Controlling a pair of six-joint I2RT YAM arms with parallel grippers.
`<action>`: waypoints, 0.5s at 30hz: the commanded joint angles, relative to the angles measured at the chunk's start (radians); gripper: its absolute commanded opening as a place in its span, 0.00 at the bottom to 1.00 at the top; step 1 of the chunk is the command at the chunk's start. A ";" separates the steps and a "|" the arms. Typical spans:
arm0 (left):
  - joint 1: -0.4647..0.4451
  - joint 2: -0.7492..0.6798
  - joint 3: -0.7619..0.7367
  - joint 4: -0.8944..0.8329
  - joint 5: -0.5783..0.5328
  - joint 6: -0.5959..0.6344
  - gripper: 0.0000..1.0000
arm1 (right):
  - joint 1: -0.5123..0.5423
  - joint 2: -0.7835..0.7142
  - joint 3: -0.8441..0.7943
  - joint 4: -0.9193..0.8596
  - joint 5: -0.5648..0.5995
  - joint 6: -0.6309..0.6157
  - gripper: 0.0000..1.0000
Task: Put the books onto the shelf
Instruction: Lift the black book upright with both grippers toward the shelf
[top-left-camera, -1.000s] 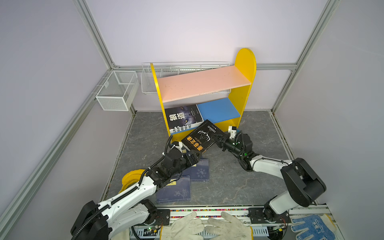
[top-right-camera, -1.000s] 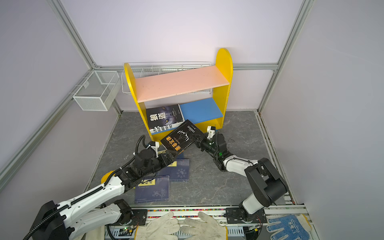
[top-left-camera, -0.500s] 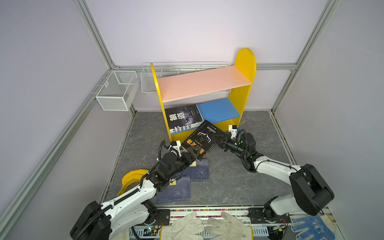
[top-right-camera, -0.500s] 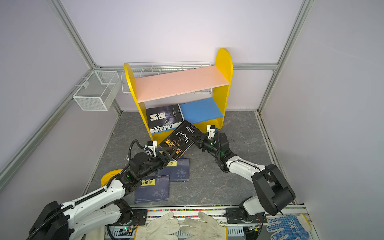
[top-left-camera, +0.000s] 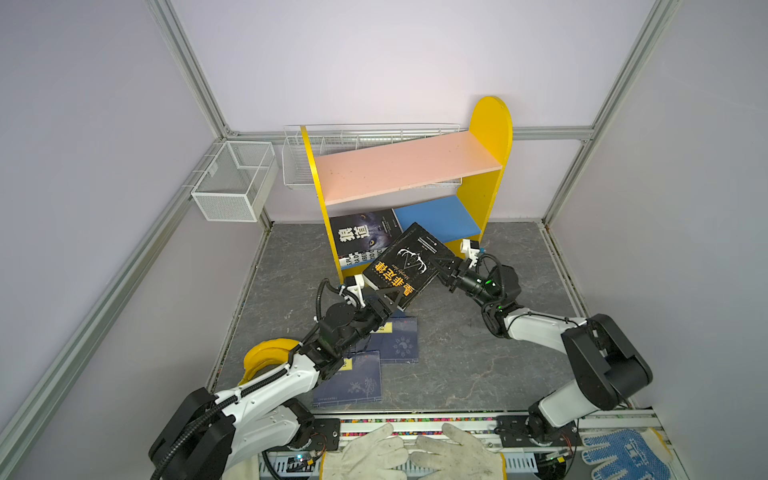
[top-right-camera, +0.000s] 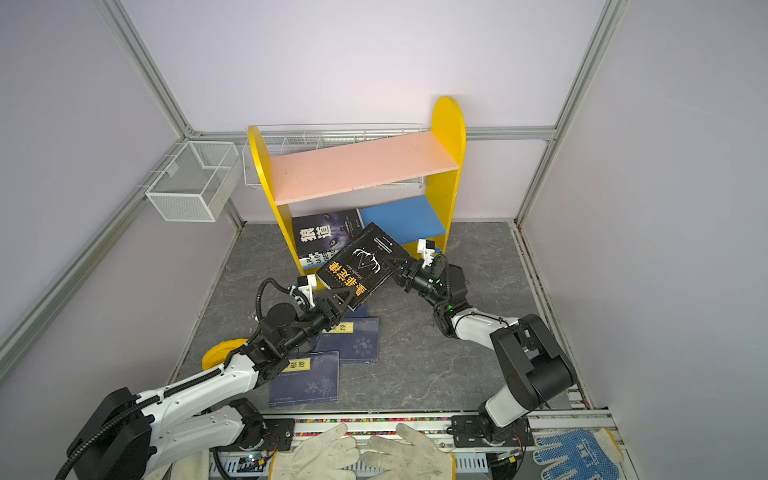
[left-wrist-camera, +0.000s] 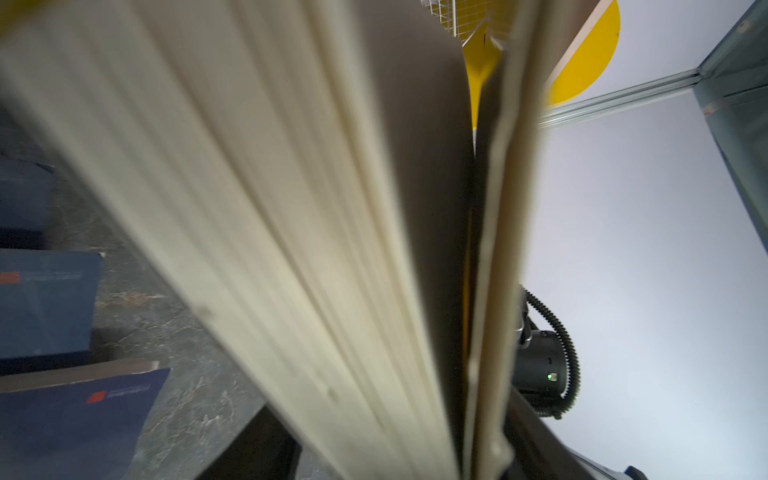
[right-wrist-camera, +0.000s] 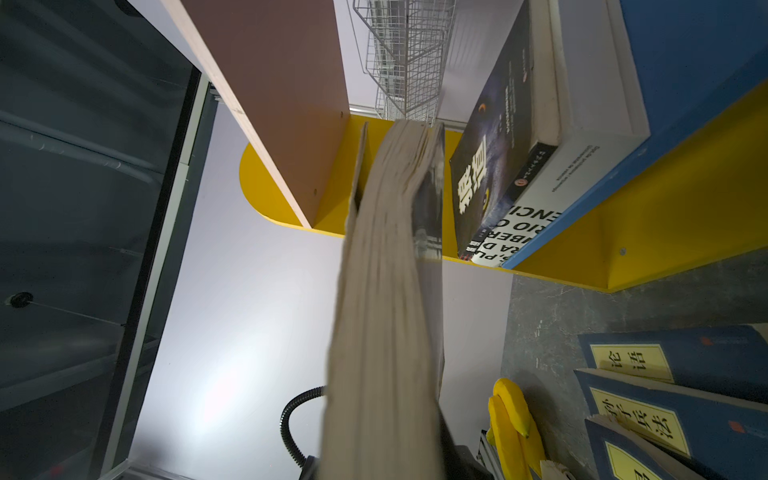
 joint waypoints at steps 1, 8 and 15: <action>0.003 0.017 0.035 0.103 -0.023 0.014 0.61 | -0.005 -0.013 -0.014 0.189 -0.024 0.112 0.09; 0.004 0.027 0.087 0.134 -0.025 0.083 0.32 | -0.001 0.019 -0.011 0.222 -0.045 0.129 0.09; 0.007 -0.033 0.116 0.028 -0.025 0.144 0.07 | 0.002 0.011 0.033 0.110 -0.075 0.057 0.13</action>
